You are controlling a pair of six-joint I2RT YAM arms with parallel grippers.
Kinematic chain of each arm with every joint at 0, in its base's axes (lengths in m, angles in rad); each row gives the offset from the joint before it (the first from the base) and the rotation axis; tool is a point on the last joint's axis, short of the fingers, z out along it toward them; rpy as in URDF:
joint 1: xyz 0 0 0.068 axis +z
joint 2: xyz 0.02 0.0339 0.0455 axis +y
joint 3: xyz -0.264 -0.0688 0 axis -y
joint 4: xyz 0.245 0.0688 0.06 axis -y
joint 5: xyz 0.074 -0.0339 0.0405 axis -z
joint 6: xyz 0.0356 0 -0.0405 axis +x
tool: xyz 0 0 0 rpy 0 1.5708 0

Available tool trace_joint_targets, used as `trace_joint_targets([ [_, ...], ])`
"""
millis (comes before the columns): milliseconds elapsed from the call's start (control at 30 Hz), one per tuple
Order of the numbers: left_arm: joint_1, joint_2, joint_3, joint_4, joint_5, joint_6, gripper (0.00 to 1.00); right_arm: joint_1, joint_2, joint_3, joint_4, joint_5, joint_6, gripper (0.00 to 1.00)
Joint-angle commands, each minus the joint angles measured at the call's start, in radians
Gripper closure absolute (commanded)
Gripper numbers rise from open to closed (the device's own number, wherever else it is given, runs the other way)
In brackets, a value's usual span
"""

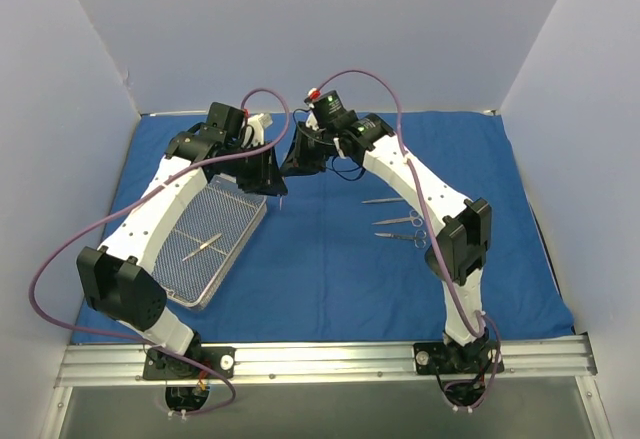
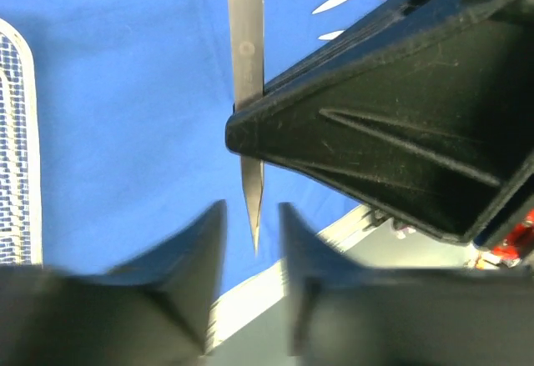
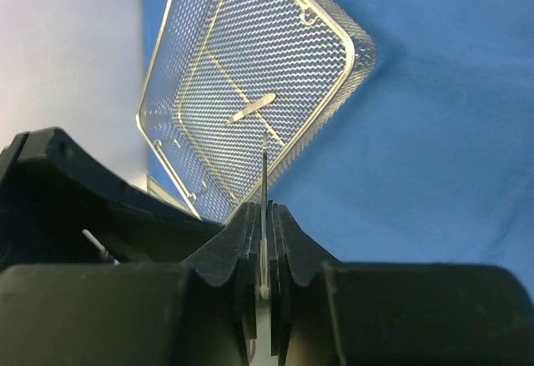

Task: Open and lay out the surgical kit
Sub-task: Place the medical item in the surgical kit.

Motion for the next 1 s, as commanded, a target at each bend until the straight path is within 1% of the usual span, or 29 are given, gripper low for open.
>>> trace_joint_targets([
  [0, -0.007, -0.019, 0.039, 0.04, -0.019, 0.011, 0.48, -0.034, -0.042, -0.032, -0.034, 0.027, 0.042, 1.0],
  [33, -0.006, -0.022, 0.041, 0.04, -0.033, 0.017, 0.41, -0.075, -0.058, -0.063, -0.05, 0.043, 0.062, 1.0],
  [67, -0.004, -0.022, 0.047, 0.025, -0.054, 0.035, 0.29, -0.098, -0.075, -0.097, -0.068, 0.072, 0.117, 1.0],
  [100, -0.004, -0.025, 0.059, 0.016, -0.103, 0.046, 0.23, -0.123, -0.114, -0.171, -0.099, 0.078, 0.146, 1.0],
  [133, -0.003, -0.025, 0.067, 0.006, -0.128, 0.057, 0.03, -0.167, -0.139, -0.213, -0.113, 0.09, 0.177, 1.0],
  [167, -0.003, -0.025, 0.074, -0.017, -0.158, 0.078, 0.06, -0.186, -0.194, -0.257, -0.117, 0.116, 0.244, 1.0],
  [200, -0.001, -0.028, 0.083, -0.026, -0.212, 0.088, 0.06, -0.204, -0.225, -0.348, -0.119, 0.127, 0.278, 1.0],
  [267, 0.0, -0.036, 0.082, -0.037, -0.269, 0.106, 0.06, -0.251, -0.279, -0.428, -0.143, 0.159, 0.355, 1.0],
  [300, 0.002, -0.048, 0.082, -0.038, -0.301, 0.103, 0.06, -0.264, -0.321, -0.465, -0.178, 0.197, 0.423, 1.0],
  [333, 0.003, -0.054, 0.073, -0.041, -0.356, 0.1, 0.06, -0.276, -0.338, -0.521, -0.197, 0.211, 0.444, 1.0],
  [367, 0.008, -0.063, 0.067, -0.037, -0.378, 0.097, 0.06, -0.291, -0.354, -0.537, -0.273, 0.246, 0.473, 1.0],
  [400, 0.008, -0.083, 0.058, -0.031, -0.393, 0.092, 0.06, -0.299, -0.38, -0.548, -0.318, 0.32, 0.526, 1.0],
  [467, 0.01, -0.109, 0.021, -0.005, -0.413, 0.08, 0.06, -0.31, -0.411, -0.598, -0.375, 0.368, 0.58, 1.0],
  [500, 0.013, -0.138, 0.005, 0.006, -0.413, 0.076, 0.06, -0.336, -0.452, -0.626, -0.415, 0.38, 0.616, 1.0],
  [533, 0.014, -0.154, -0.01, 0.018, -0.412, 0.072, 0.06, -0.356, -0.478, -0.664, -0.416, 0.37, 0.689, 1.0],
  [567, 0.016, -0.165, -0.039, 0.04, -0.404, 0.069, 0.06, -0.373, -0.51, -0.76, -0.404, 0.354, 0.724, 1.0],
  [600, 0.019, -0.183, -0.05, 0.045, -0.403, 0.065, 0.06, -0.39, -0.579, -0.81, -0.381, 0.341, 0.769, 1.0],
  [633, 0.02, -0.188, -0.058, 0.046, -0.4, 0.065, 0.06, -0.406, -0.613, -0.856, -0.361, 0.331, 0.813, 1.0],
  [667, 0.022, -0.189, -0.068, 0.046, -0.395, 0.062, 0.06, -0.408, -0.674, -0.934, -0.337, 0.333, 0.881, 1.0],
  [767, 0.039, -0.185, -0.076, 0.037, -0.381, 0.059, 0.06, -0.419, -0.728, -1.038, -0.335, 0.328, 0.936, 1.0],
  [833, 0.056, -0.176, -0.078, 0.035, -0.35, 0.06, 0.06, -0.446, -0.727, -1.074, -0.335, 0.325, 0.926, 1.0],
  [900, 0.065, -0.169, -0.076, 0.031, -0.334, 0.063, 0.06, -0.468, -0.702, -1.111, -0.274, 0.314, 0.871, 1.0],
  [967, 0.074, -0.168, -0.076, 0.035, -0.33, 0.068, 0.06, -0.485, -0.638, -1.103, -0.266, 0.323, 0.834, 1.0],
])
